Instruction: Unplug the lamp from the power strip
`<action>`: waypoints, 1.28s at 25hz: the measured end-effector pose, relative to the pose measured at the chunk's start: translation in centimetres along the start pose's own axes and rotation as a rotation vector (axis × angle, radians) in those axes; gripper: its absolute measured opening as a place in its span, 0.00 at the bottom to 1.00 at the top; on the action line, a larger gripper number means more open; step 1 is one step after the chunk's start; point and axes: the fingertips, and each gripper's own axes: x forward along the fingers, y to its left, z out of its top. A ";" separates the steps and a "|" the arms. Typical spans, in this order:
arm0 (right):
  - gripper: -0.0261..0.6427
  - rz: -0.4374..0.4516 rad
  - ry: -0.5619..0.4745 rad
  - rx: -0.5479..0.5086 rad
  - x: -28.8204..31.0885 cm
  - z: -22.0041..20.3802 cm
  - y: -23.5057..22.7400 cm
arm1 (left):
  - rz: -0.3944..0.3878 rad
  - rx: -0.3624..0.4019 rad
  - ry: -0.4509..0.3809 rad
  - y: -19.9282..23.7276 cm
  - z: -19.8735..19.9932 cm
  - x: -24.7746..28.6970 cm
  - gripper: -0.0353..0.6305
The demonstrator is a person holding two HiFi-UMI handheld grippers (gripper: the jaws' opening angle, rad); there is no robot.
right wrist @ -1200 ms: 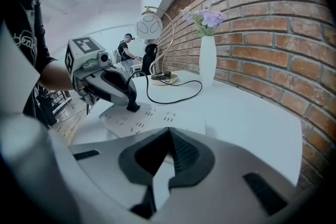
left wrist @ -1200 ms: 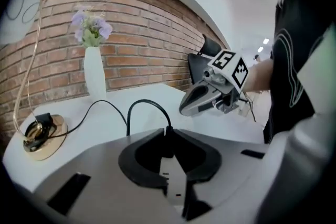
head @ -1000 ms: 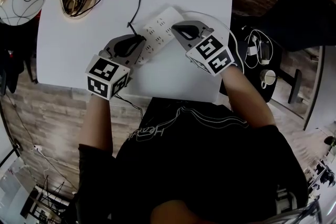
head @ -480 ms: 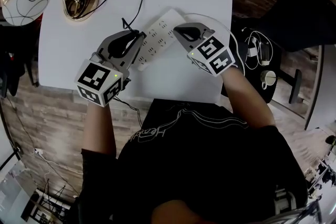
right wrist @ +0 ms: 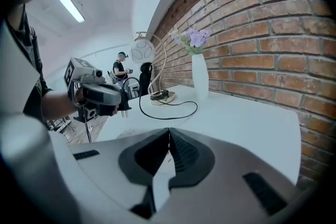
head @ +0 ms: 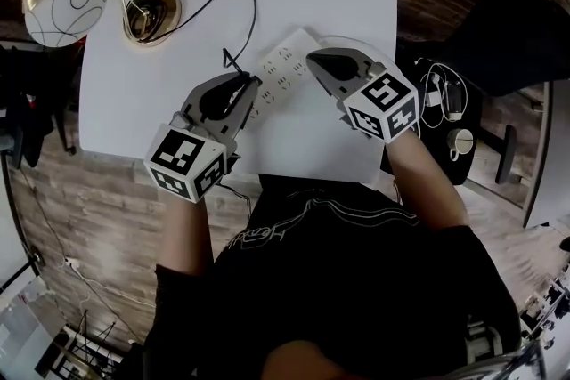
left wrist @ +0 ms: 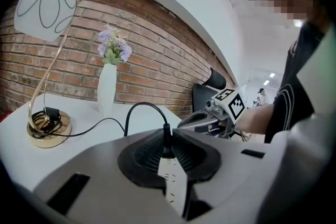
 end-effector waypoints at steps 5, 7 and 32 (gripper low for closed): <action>0.03 0.048 -0.073 0.069 -2.9 2.4 2.3 | -0.032 -0.105 -0.009 -2.3 0.0 -1.3 0.13; 0.03 0.066 -0.102 0.091 -4.3 3.3 3.6 | -0.046 -0.095 0.000 -3.7 0.2 -2.1 0.13; 0.03 0.032 -0.299 0.053 -17.5 10.4 16.6 | -0.114 0.063 -0.081 -13.7 8.3 -14.2 0.13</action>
